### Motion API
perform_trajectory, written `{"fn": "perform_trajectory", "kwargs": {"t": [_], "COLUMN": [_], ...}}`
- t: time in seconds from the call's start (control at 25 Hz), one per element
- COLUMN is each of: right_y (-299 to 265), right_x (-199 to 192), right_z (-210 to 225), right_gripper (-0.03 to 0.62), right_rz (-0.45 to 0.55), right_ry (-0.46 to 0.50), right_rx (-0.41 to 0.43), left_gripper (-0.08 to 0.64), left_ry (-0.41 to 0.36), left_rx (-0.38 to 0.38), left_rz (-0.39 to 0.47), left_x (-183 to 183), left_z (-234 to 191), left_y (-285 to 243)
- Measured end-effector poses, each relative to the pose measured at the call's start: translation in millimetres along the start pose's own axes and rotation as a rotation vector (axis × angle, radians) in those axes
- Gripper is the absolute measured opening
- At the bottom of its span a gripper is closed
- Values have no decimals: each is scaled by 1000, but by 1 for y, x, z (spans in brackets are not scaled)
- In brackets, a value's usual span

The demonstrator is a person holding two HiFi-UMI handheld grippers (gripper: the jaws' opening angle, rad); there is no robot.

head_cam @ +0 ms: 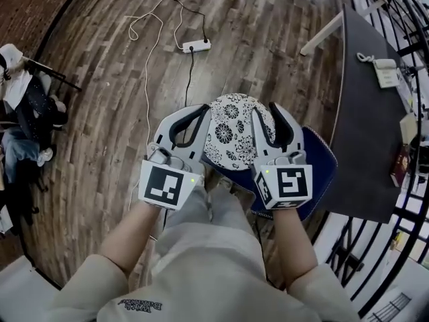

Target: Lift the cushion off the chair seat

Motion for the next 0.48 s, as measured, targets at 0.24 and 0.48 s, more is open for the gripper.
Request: {"fn": "perform_trajectory", "kwargs": {"t": [0.24,0.48], "right_y": [-65,-122], "right_x": [-83,-192], "right_z": [-11,-30], "right_gripper": [195,229], "right_rz": [-118,-248], "right_ry": [-8,3], "right_rx": [38,86], "left_gripper": [5,5], "left_ry": [62,152], "left_rx": [13,28], "left_rz": [-61,-111], "left_x": [-81,-171], "left_z": [-22,-37], "left_y": [-34,-57]}}
Point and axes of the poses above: the fingertips, and each gripper's own axes: y backward along the fingers, z to its right, x out of its top, the point moved 3 cm from there along y, backward along the fingers, and after that the axes turned 7 degrees about -x, right-handed, at the moved point
